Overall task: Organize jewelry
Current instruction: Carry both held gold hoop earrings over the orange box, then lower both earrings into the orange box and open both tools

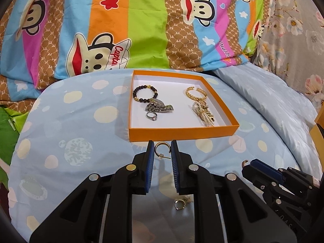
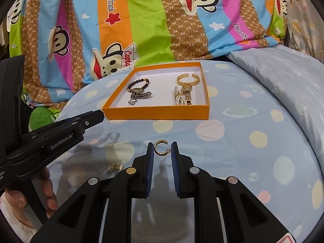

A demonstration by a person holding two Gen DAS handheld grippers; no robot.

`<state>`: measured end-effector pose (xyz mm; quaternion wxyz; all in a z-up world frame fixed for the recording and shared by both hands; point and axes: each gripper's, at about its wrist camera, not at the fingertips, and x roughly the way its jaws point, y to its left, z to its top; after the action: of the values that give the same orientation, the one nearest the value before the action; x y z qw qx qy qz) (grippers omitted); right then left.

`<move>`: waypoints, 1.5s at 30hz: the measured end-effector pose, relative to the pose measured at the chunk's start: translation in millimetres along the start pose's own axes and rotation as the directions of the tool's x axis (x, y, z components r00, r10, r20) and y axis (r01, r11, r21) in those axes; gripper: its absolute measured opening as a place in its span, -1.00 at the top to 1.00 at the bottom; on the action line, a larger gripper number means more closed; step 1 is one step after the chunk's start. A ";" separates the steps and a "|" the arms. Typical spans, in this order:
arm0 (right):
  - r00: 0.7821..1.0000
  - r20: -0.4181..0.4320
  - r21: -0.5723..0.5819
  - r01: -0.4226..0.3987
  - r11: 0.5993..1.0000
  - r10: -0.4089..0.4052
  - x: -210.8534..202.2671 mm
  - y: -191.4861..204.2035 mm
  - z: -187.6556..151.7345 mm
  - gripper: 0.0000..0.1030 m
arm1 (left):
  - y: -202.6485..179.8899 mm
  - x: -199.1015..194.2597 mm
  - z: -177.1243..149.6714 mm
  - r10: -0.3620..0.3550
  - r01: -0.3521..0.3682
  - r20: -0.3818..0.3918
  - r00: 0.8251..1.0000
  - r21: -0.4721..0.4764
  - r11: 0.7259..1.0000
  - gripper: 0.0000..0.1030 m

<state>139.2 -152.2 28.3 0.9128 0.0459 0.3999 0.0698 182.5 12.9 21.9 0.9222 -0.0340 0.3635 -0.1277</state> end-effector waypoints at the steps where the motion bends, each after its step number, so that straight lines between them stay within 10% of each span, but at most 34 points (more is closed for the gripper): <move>1: 1.000 0.000 -0.002 0.001 1.000 -0.001 0.7 0.1 0.8 0.69 | 1.8 0.0 1.0 0.002 -0.002 0.003 1.000 -0.002 1.000 0.69; 45: 1.000 0.007 -0.023 -0.011 1.000 0.012 98.2 -14.0 107.0 0.69 | 11.4 80.1 66.8 0.054 -0.054 0.034 0.998 0.012 0.998 0.69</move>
<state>285.1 -152.9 27.6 0.9143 0.0381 0.3953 0.0794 286.6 1.1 16.2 0.9315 -0.0206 0.3479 -0.1043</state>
